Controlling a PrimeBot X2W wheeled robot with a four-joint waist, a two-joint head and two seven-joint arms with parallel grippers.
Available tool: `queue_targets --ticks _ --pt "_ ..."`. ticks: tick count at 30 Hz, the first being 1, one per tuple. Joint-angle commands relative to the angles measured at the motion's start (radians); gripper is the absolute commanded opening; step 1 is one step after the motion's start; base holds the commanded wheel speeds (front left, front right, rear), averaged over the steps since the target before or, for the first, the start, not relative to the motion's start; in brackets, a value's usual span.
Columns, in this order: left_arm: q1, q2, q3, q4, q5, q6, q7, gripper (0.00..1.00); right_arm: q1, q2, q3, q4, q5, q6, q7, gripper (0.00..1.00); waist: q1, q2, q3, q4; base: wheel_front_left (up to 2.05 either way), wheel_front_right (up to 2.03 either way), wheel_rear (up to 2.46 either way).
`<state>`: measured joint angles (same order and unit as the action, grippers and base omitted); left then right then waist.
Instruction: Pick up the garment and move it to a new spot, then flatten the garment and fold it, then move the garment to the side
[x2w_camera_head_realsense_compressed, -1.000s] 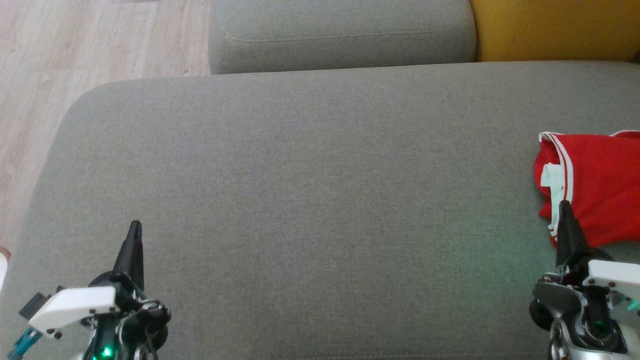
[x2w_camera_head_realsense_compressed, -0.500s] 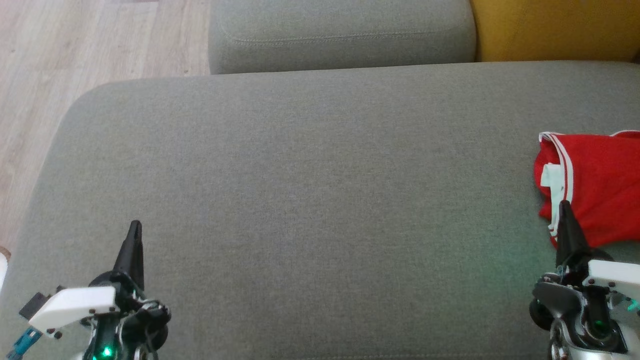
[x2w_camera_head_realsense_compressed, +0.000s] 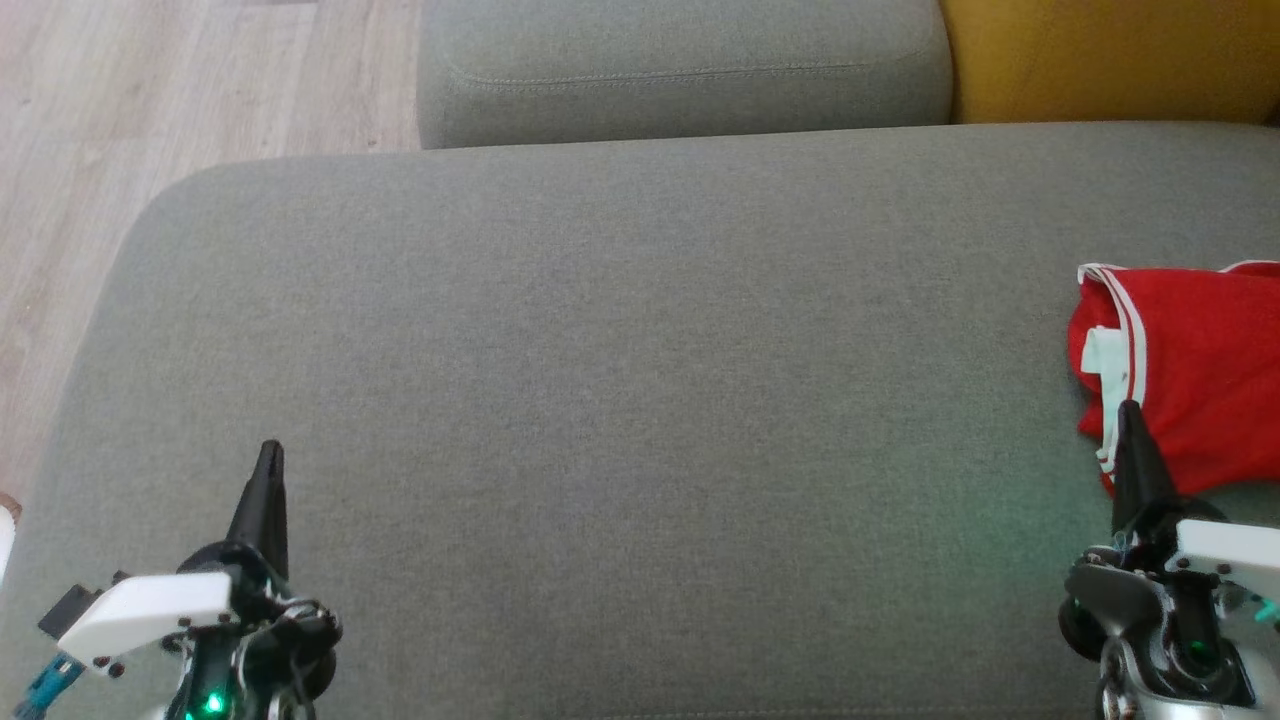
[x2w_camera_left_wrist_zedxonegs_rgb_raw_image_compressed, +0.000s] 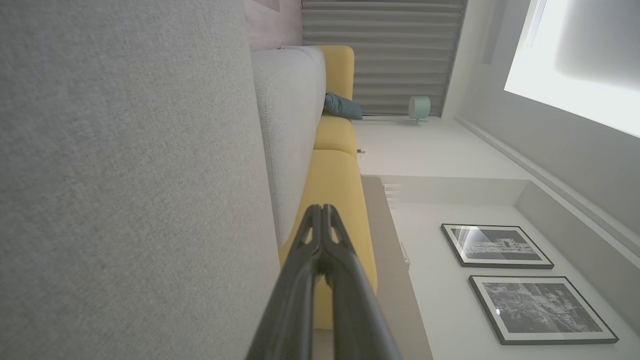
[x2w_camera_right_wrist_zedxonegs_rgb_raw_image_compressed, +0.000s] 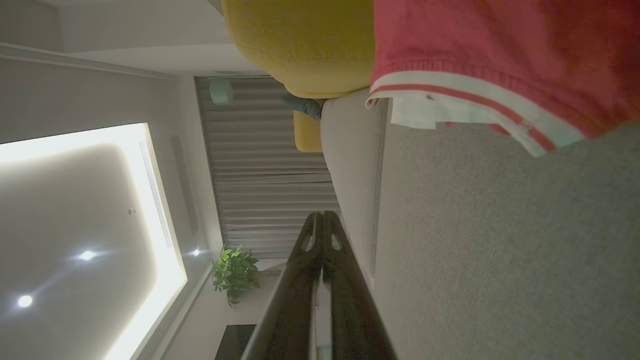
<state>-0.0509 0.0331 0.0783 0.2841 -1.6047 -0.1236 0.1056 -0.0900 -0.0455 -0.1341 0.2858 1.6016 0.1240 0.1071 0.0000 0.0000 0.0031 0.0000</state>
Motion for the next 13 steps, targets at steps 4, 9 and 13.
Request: queue_targets --ticks 4,9,13 --pt "-0.057 0.017 0.035 -0.039 -0.004 -0.007 0.008 0.00 -0.018 -0.005 0.020 -0.041 0.007 0.007 0.006 0.00 0.0000 0.0000 0.000 0.000 0.00 0.00 0.00" --pt "-0.057 0.017 0.035 -0.039 -0.004 -0.007 0.008 0.00 -0.018 -0.005 0.020 -0.041 0.007 0.007 0.006 0.00 0.0000 0.0000 0.000 0.000 0.00 0.00 0.00" --pt "-0.057 0.017 0.035 -0.039 -0.004 -0.007 0.008 0.00 -0.018 -0.005 0.020 -0.041 0.007 0.007 0.006 0.00 0.0000 0.0000 0.000 0.000 0.00 0.00 0.00"
